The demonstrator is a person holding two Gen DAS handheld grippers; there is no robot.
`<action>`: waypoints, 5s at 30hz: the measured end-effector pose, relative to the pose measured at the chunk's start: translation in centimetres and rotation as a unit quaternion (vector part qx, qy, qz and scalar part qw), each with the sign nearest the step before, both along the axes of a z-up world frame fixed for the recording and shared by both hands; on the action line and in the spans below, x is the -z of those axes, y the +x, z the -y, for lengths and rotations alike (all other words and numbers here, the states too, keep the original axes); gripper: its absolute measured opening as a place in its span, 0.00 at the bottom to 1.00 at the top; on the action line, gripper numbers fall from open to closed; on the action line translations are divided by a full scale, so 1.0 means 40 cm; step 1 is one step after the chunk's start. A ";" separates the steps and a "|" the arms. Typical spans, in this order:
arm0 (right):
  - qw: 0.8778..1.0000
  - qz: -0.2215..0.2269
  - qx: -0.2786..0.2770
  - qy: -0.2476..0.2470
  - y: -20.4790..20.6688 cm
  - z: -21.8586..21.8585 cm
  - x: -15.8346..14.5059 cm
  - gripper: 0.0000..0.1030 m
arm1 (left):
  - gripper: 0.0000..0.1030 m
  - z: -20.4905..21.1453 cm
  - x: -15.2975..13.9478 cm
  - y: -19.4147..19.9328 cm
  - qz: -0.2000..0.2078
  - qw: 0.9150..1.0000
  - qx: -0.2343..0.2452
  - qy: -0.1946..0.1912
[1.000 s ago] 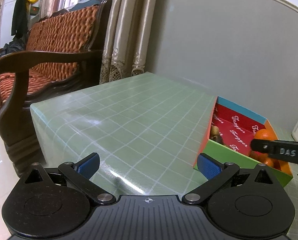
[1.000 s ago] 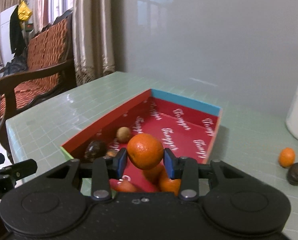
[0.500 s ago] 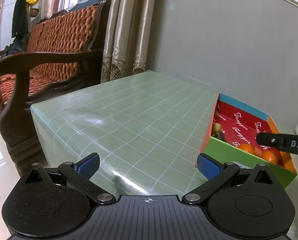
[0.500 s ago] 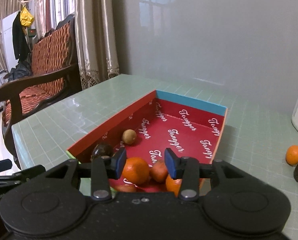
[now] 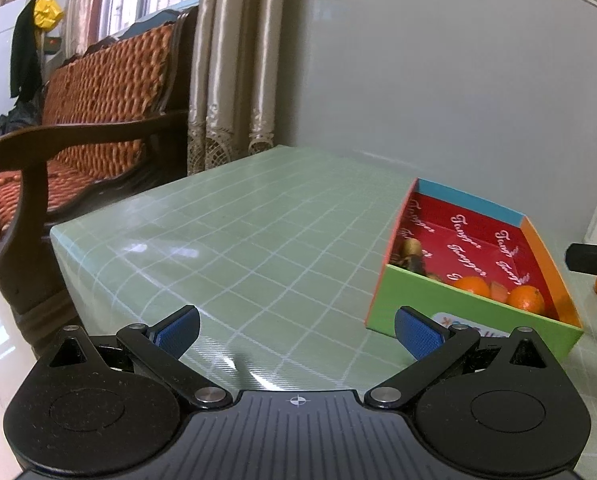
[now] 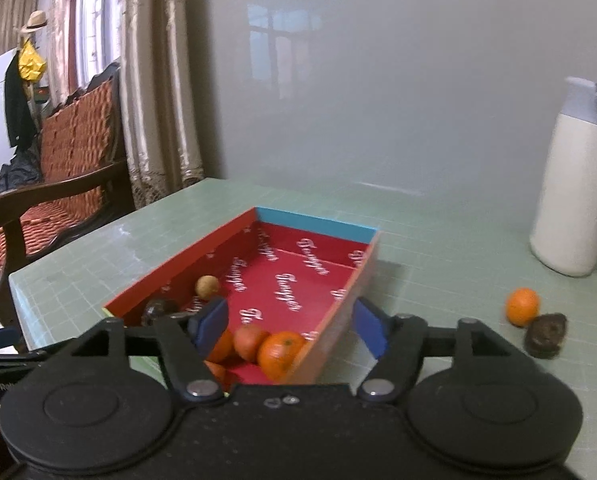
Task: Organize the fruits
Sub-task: 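Open the right tool to release the orange into the box, then move the left tool to the dark brown fruit and close on it, then carry the dark brown fruit with the left tool over the box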
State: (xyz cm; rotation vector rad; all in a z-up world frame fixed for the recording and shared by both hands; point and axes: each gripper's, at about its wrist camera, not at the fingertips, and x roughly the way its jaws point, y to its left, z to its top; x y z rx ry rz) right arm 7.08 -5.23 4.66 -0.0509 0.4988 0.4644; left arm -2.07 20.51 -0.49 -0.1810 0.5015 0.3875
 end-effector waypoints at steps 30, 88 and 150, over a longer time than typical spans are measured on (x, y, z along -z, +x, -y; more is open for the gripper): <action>0.976 0.015 0.213 0.045 -0.032 0.470 0.032 0.96 | 1.00 0.411 -0.113 0.107 0.023 0.978 0.195 0.073; 0.893 0.030 0.444 0.071 -0.175 0.836 0.087 0.97 | 0.99 0.950 0.015 0.463 -0.035 0.968 0.236 0.078; 0.921 0.017 0.388 0.041 -0.113 0.714 0.078 0.97 | 0.43 0.754 -0.078 0.350 -0.020 0.962 0.269 0.046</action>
